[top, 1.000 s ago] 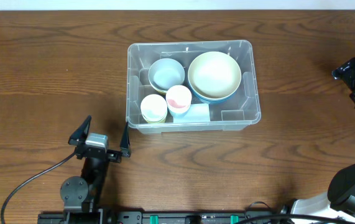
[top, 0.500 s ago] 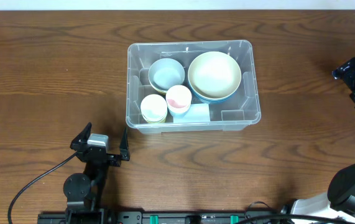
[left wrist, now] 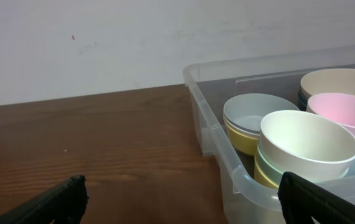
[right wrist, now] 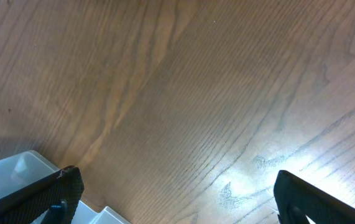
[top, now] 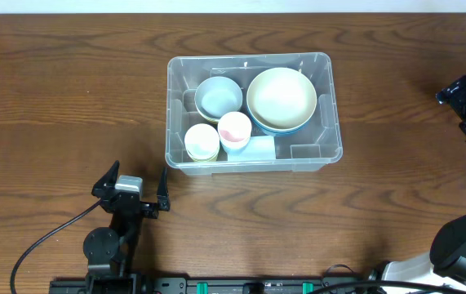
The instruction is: Pack container
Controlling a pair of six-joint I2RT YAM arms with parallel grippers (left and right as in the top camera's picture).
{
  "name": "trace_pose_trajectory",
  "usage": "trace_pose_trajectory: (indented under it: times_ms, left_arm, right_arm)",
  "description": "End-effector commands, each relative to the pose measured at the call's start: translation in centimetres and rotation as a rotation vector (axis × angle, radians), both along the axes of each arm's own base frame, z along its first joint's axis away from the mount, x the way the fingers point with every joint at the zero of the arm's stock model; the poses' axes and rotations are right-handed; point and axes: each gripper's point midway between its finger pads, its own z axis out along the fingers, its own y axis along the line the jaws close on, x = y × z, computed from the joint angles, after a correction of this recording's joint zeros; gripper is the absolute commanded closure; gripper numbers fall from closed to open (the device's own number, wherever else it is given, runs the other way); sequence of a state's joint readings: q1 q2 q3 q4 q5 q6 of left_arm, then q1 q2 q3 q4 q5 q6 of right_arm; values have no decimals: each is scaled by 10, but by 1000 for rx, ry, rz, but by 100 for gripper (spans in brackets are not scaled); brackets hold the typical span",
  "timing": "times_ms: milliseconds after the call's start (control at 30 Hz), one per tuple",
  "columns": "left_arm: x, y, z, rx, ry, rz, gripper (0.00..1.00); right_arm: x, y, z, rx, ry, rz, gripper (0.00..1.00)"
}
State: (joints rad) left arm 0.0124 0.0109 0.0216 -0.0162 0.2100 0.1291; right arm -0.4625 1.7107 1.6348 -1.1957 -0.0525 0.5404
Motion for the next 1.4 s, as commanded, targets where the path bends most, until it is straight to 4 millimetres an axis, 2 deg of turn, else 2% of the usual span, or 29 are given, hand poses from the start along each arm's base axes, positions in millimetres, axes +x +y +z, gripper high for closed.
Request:
trace_pose_trajectory:
  times_ms: [0,467,533,700,767,833,933,1033,1100,1200,1267,1367]
  left_arm:
    - [-1,0,-16,7,46,-2,2]
    - [-1,0,-16,7,45,-2,2]
    - [-1,0,-16,7,46,-2,2]
    - [-1,0,-16,7,46,-2,2]
    - [-1,0,-16,7,45,-2,2]
    - [-1,0,-16,7,45,-2,2]
    - [-1,0,-16,7,46,-2,2]
    - [-1,0,-16,7,46,-2,2]
    - [-1,0,-16,7,46,-2,2]
    - [-1,0,-16,7,45,-2,2]
    - [-1,0,-16,7,46,-2,2]
    - [-1,0,-16,7,45,-2,2]
  right_arm:
    - [-2,-3,3,-8,-4,-4,1]
    - [-6,-6,2,-49,27,39,1]
    - [-8,6,-2,-39,59,88,1]
    - [8,48,5,-74,46,221,1]
    - [19,62,18,-157,5,276,1]
    - [43,83,40,-225,-121,333,1]
    - [79,122,90,-363,-371,460,1]
    - [93,162,142,-504,-633,627,1]
    - [87,178,169,-585,-772,681,1]
    - [62,182,197,-638,-954,659,1]
    - [38,180,208,-653,-1062,642,1]
    - [7,174,212,-676,-1158,618,1]
